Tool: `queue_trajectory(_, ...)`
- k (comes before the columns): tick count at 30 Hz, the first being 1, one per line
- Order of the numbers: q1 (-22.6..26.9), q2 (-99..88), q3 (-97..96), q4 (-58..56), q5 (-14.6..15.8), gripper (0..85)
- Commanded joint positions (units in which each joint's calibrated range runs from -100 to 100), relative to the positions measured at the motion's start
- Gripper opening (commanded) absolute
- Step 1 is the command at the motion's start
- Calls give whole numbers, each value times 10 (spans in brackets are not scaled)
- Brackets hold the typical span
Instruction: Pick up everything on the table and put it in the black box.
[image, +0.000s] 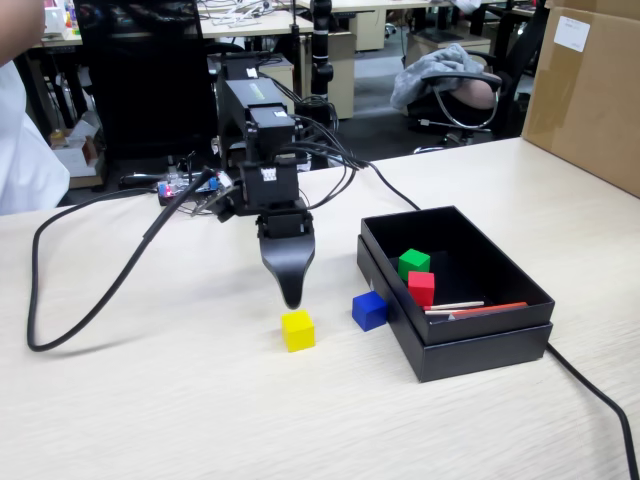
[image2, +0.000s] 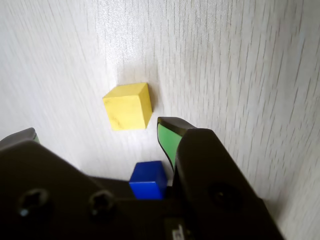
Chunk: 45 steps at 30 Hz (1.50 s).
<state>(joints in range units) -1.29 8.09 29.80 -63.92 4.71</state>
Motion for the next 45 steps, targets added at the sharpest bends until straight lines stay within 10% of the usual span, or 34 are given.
queue_trajectory(1, 2, 18, 56, -26, 1, 477)
queue_trajectory(18, 2, 213, 199, -83, -2, 461)
queue_trajectory(29, 1, 249, 233, -84, -3, 68)
queue_trajectory(45, 110, -224, 65, -98, 7, 69)
